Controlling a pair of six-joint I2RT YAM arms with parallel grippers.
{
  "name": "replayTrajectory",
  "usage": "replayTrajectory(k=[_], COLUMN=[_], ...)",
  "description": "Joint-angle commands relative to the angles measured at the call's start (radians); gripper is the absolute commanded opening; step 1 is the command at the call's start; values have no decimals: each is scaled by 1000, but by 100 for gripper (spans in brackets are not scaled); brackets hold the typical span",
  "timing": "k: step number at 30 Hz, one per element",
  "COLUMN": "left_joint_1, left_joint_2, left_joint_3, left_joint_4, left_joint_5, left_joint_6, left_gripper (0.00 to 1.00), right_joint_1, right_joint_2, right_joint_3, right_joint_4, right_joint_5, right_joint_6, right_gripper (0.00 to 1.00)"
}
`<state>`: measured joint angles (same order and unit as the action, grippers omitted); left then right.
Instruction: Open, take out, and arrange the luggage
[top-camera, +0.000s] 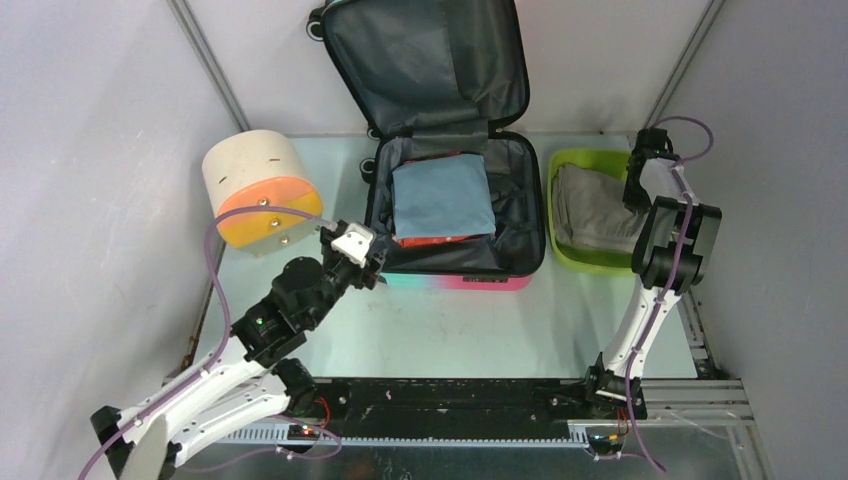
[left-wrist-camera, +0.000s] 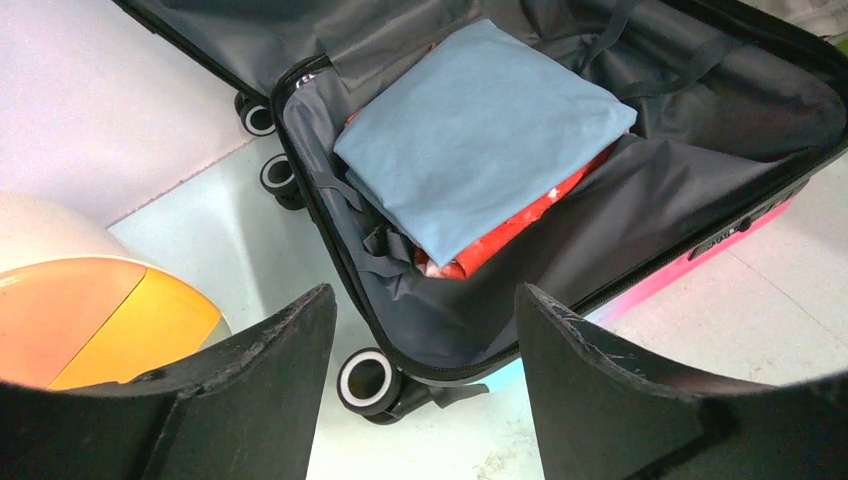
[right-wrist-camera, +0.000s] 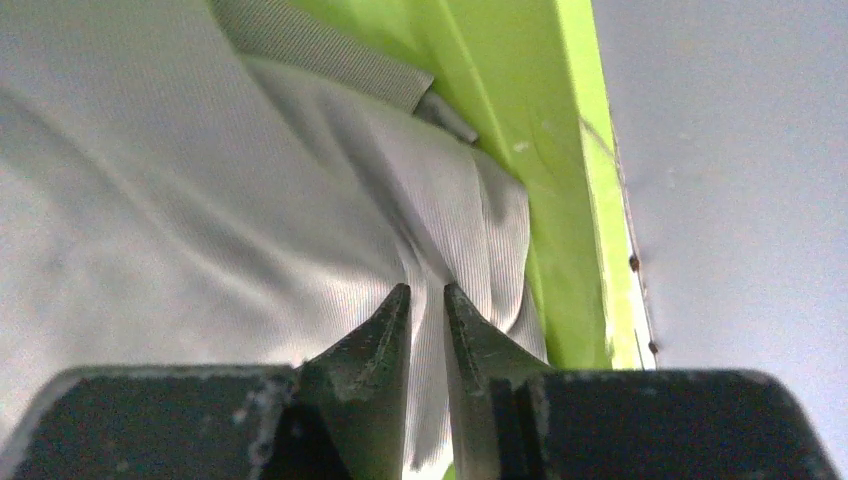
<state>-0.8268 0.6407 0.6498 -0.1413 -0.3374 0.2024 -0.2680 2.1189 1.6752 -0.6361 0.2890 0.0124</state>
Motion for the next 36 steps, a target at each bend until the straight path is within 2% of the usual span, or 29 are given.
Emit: replayTrajectory(k=[1, 7, 11, 16, 21, 25, 30, 33, 36], left_joint_1=[-3, -3, -3, -3, -3, -1, 36, 164, 259], left_joint_2=[-25, -34, -19, 24, 28, 44, 206, 317, 425], left_joint_3=[10, 1, -4, 46, 53, 91, 293, 446, 506], left_joint_4=[17, 20, 15, -37, -58, -76, -203, -292, -290], left_joint_5=[-15, -35, -60, -25, -25, -34, 11, 104, 211], left_joint_6=[8, 11, -8, -92, -144, -205, -343, -449, -511], left_gripper=[73, 73, 74, 74, 74, 76, 77, 74, 70], right_joint_1=[31, 92, 172, 273, 429, 560, 656, 668, 681], right_joint_2=[-169, -331, -455, -576, -682, -664, -572, -498, -377], right_joint_3=[10, -162, -289, -310, -310, -310, -309, -282, -225], right_joint_4=[-59, -51, -12, -27, 60, 173, 282, 323, 319], right_joint_5=[9, -226, -311, -341, -336, -305, -289, -299, -326], right_joint_6=[27, 87, 150, 206, 326, 350, 391, 396, 372], right_gripper=[22, 23, 27, 45, 55, 58, 58, 58, 57])
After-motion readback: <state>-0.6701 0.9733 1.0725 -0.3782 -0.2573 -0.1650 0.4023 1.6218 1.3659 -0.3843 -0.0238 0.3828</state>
